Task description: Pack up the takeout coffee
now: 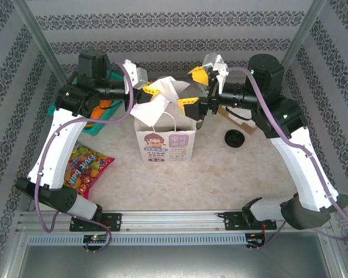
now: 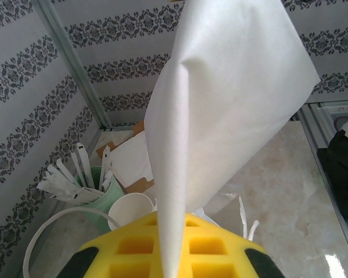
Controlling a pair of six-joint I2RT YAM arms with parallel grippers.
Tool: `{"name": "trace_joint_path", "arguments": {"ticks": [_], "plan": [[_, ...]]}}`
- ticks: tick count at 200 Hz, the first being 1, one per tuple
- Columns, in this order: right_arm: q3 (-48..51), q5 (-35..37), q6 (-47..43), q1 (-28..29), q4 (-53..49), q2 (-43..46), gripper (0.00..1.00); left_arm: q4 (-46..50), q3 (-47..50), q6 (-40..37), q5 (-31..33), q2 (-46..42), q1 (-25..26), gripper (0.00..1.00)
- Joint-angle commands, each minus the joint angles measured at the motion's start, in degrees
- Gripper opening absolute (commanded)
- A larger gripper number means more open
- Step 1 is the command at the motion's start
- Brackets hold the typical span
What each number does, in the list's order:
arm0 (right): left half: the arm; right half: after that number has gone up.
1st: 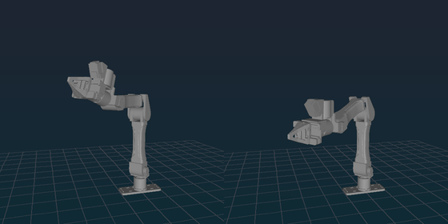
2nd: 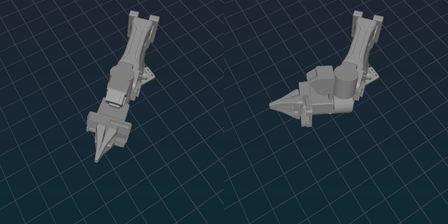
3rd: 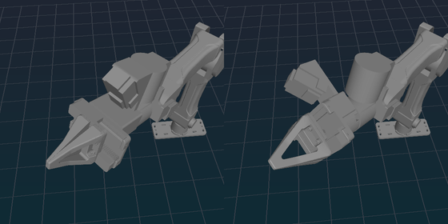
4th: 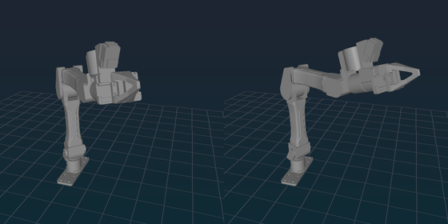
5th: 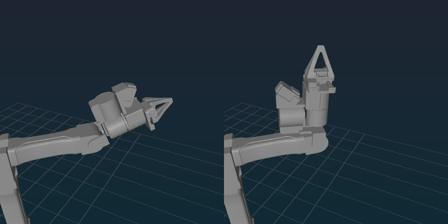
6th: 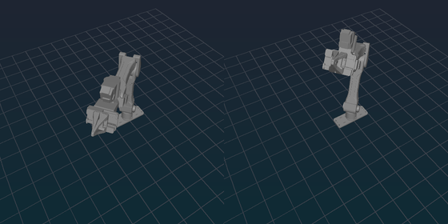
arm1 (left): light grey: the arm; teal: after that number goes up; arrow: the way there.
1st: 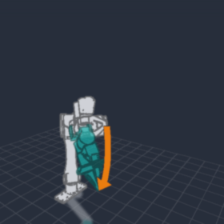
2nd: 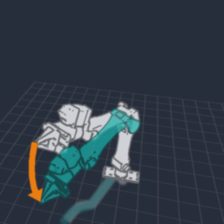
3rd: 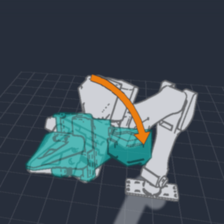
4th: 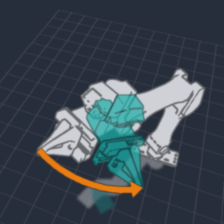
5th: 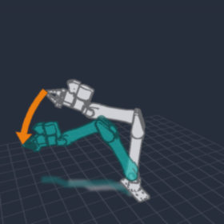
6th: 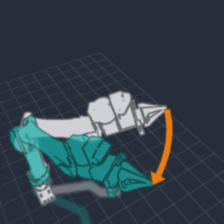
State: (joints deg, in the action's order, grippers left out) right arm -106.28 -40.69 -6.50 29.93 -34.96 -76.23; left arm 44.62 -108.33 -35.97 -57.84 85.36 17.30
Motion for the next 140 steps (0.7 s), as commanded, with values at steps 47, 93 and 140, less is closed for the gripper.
{"name": "trace_joint_path", "arguments": {"ticks": [47, 93, 140], "plan": [[-12.0, 0.2, -10.7, 1.1, -6.6, -12.1, 0.96, 1.2, -1.0, -0.6, -2.8, -0.6, 0.6, 0.0], [-21.0, -9.2, -17.5, 1.1, -18.9, -16.7, 0.25, 3.2, -2.7, -2.1, -2.1, 0.1, 0.5, 0.0], [-24.1, 3.4, -10.9, 1.2, -16.6, -17.5, 0.0, -1.7, -2.5, 2.8, 4.7, -0.7, 0.6, 0.29]]}}
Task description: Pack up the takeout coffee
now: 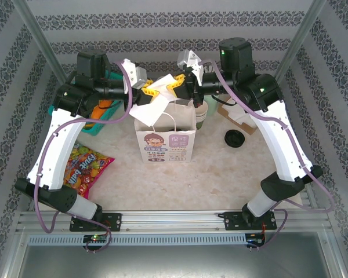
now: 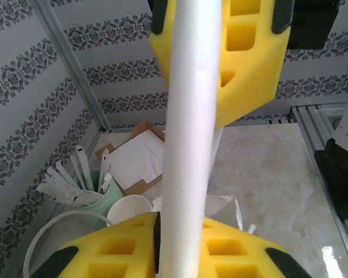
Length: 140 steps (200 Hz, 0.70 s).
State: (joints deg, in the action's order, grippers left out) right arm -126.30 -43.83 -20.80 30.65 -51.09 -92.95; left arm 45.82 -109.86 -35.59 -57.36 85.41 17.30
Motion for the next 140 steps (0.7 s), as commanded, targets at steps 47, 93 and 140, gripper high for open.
{"name": "trace_joint_path", "arguments": {"ticks": [47, 93, 140], "plan": [[-11.8, 10.3, 8.2, 1.1, -2.3, -5.3, 0.0, -15.6, 5.4, 12.3, 20.2, -4.3, 0.6, 0.38], [-9.9, 7.7, -3.5, 0.4, -10.1, -6.0, 0.0, -17.7, 13.4, 14.5, 22.5, -9.1, 0.5, 0.44], [-13.6, 8.0, -9.6, 1.6, -23.2, -8.8, 0.0, -22.6, 22.2, 20.9, 30.4, -15.0, 0.5, 0.55]]}}
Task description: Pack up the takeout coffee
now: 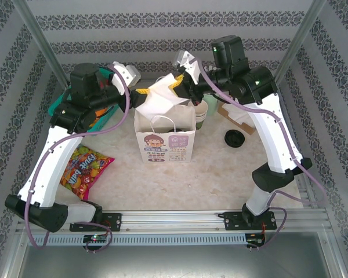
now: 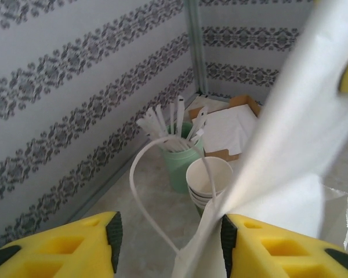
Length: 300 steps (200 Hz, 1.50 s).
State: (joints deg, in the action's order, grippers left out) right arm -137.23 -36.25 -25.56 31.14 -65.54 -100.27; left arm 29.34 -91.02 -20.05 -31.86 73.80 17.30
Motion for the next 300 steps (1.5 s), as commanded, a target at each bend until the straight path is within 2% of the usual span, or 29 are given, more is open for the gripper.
{"name": "trace_joint_path", "arguments": {"ticks": [1, 7, 16, 34, 58, 70, 83, 109, 135, 165, 211, 253, 300], "plan": [[-2.7, 0.6, -4.8, 1.2, -9.0, -1.6, 0.0, -6.3, 3.5, 5.6, 5.1, -3.6, 0.5, 0.55], [-3.2, 1.9, -4.4, 1.5, -9.8, -2.1, 0.0, -7.1, 4.4, 7.0, 6.1, -4.3, 0.5, 0.56], [-4.2, 4.5, -3.7, 2.4, -11.2, -3.0, 0.0, -8.1, 5.5, 10.0, 8.9, -5.2, 0.5, 0.64], [-6.2, 9.9, -1.6, 4.5, -13.8, -4.8, 0.0, -9.8, 7.4, 19.6, 19.0, -6.9, 0.5, 0.85], [-10.4, 16.0, 4.3, 7.2, -17.1, -7.9, 0.0, -4.6, 8.0, 30.0, 31.4, -8.2, 0.5, 1.0], [-12.3, 19.7, 7.6, 8.5, -18.1, -9.6, 0.0, -1.1, 8.1, 34.0, 36.8, -8.7, 0.5, 0.99], [-12.5, 23.1, 10.2, 9.3, -17.2, -10.1, 0.0, 2.7, 8.2, 35.5, 39.2, -8.8, 0.5, 1.0], [-13.3, 24.7, 15.5, 9.4, -15.0, -11.3, 0.0, 9.3, 8.4, 40.3, 44.7, -7.8, 0.5, 1.0], [-15.0, 24.6, 25.8, 9.4, -13.0, -13.9, 0.0, 13.7, 11.9, 48.5, 49.7, -6.3, 0.5, 1.0], [-13.7, 25.0, 33.0, 11.4, -11.2, -16.0, 0.0, 16.9, 15.2, 55.6, 51.0, -4.3, 0.5, 1.0], [-13.2, 24.5, 36.3, 14.0, -10.7, -18.3, 0.0, 14.0, 20.2, 60.0, 44.3, -2.9, 0.5, 1.0], [-11.7, 24.4, 38.4, 14.5, -10.9, -20.6, 0.0, 11.3, 20.4, 59.7, 38.6, -0.4, 0.5, 1.0], [-9.6, 23.0, 38.8, 14.6, -9.7, -22.8, 0.02, 10.1, 19.9, 59.0, 38.4, 0.7, 0.5, 1.0]]}}
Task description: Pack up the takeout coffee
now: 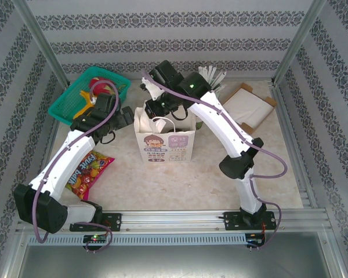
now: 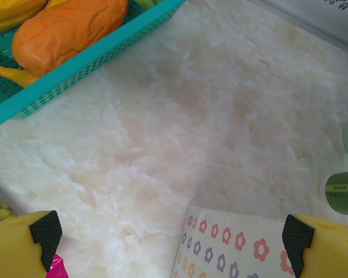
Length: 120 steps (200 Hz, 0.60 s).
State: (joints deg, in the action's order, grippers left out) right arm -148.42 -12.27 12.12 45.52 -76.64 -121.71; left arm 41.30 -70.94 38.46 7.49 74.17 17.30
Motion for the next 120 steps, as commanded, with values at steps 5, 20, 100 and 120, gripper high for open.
{"name": "trace_joint_path", "arguments": {"ticks": [5, 20, 100, 120], "plan": [[2.0, -1.4, 1.1, 0.3, 1.8, -1.6, 0.02, -2.0, -0.2, 0.5, -1.1, 0.3, 0.5, 1.0], [2.7, -1.6, 1.0, 0.3, 2.0, -2.3, 0.03, -2.2, -0.2, 0.5, -1.7, 0.5, 0.5, 1.0], [3.5, 3.0, 4.3, 0.9, 3.2, -5.3, 0.17, -2.3, 0.2, 1.2, -2.5, 1.0, 0.5, 1.0], [3.4, 0.8, 3.0, 1.1, 3.4, -5.0, 0.26, -2.3, 0.1, 1.0, -2.5, 1.0, 0.5, 1.0]]}}
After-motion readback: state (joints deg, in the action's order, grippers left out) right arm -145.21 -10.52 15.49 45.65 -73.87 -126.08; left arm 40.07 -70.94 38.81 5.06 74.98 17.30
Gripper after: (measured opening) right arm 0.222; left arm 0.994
